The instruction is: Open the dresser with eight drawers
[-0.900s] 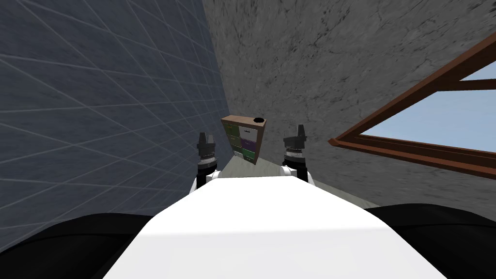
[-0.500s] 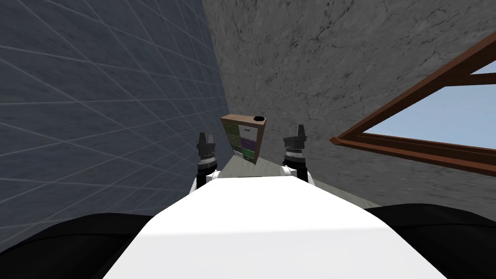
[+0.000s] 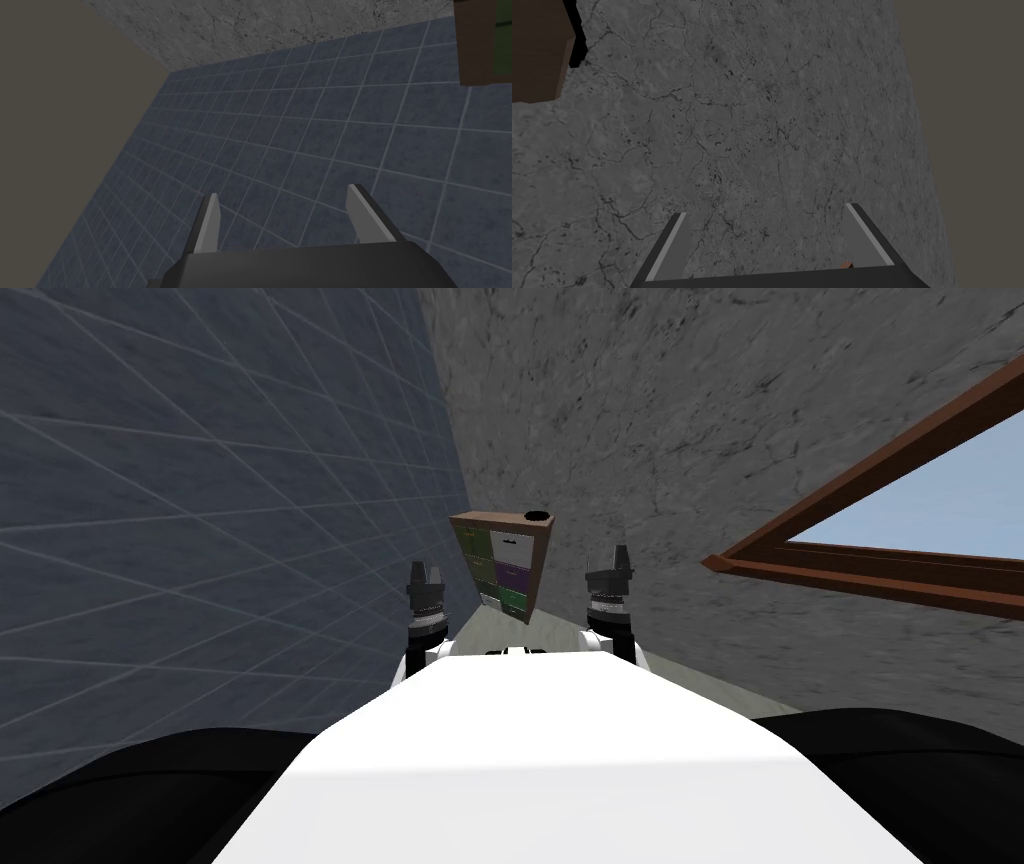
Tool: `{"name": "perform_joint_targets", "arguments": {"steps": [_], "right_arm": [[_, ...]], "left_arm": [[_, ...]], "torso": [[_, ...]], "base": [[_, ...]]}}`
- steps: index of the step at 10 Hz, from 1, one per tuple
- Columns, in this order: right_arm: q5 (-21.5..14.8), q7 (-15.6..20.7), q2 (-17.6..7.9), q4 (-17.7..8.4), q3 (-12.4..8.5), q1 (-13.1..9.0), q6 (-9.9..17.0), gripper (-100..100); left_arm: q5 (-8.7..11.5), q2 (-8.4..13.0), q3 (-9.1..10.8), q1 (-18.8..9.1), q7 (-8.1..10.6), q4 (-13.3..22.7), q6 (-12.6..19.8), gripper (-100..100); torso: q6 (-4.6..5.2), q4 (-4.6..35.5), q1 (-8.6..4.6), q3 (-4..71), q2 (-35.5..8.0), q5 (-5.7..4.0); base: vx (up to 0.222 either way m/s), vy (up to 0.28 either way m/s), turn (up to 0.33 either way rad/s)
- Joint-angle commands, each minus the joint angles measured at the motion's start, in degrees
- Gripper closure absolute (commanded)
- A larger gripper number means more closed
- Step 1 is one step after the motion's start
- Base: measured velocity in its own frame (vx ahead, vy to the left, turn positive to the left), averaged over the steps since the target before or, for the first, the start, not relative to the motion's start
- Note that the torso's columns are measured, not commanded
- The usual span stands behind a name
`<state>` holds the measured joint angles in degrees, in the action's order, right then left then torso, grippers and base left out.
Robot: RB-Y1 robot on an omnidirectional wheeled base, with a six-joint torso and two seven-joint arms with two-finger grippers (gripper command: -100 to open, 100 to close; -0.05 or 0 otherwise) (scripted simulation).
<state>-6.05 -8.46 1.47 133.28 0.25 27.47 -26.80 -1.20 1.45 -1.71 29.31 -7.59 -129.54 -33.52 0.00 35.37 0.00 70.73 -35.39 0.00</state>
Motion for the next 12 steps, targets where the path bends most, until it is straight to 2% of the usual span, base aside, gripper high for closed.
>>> {"name": "perform_joint_targets", "arguments": {"steps": [1,2,3,5,6,12], "right_arm": [[0.00,0.00,0.00,0.00,0.00,0.00,0.00,0],[0.00,0.00,0.00,-0.02,0.00,0.01,0.00,0],[0.00,0.00,0.00,-0.03,0.00,0.01,0.01,0],[0.00,0.00,0.01,-0.03,0.01,0.02,0.01,0],[0.00,0.00,0.00,-0.03,0.00,0.02,0.00,0],[0.00,0.00,0.00,-0.03,0.00,0.02,0.01,0]], "left_arm": [[-0.23,2.16,-0.13,-0.37,-0.13,1.14,0.12,-100],[-0.38,3.01,-0.21,-0.60,-0.21,1.86,0.19,-100],[-0.74,4.34,-0.41,-1.18,-0.42,3.68,0.37,-100],[-1.19,5.15,-0.66,-1.89,-0.68,5.87,0.60,-100],[-1.19,5.15,-0.66,-1.89,-0.68,5.87,0.60,-100],[-2.70,5.83,-1.49,-4.31,-1.54,13.37,1.36,-100]], "torso": [[0.00,4.23,0.00,8.46,-4.23,0.00],[0.01,6.11,-0.02,12.43,-6.12,0.00],[0.00,6.66,-0.05,13.57,-6.62,-0.01],[0.00,6.86,-0.07,13.90,-6.77,-0.02],[-0.01,6.90,-0.01,13.86,-6.86,-0.01],[0.00,6.89,-0.05,13.89,-6.82,-0.01]], "base": [[0.021,-0.014,-0.026],[0.031,-0.025,-0.033],[0.047,-0.043,-0.053],[0.064,-0.047,-0.042],[0.039,-0.029,-0.012],[0.051,-0.035,-0.043]]}}
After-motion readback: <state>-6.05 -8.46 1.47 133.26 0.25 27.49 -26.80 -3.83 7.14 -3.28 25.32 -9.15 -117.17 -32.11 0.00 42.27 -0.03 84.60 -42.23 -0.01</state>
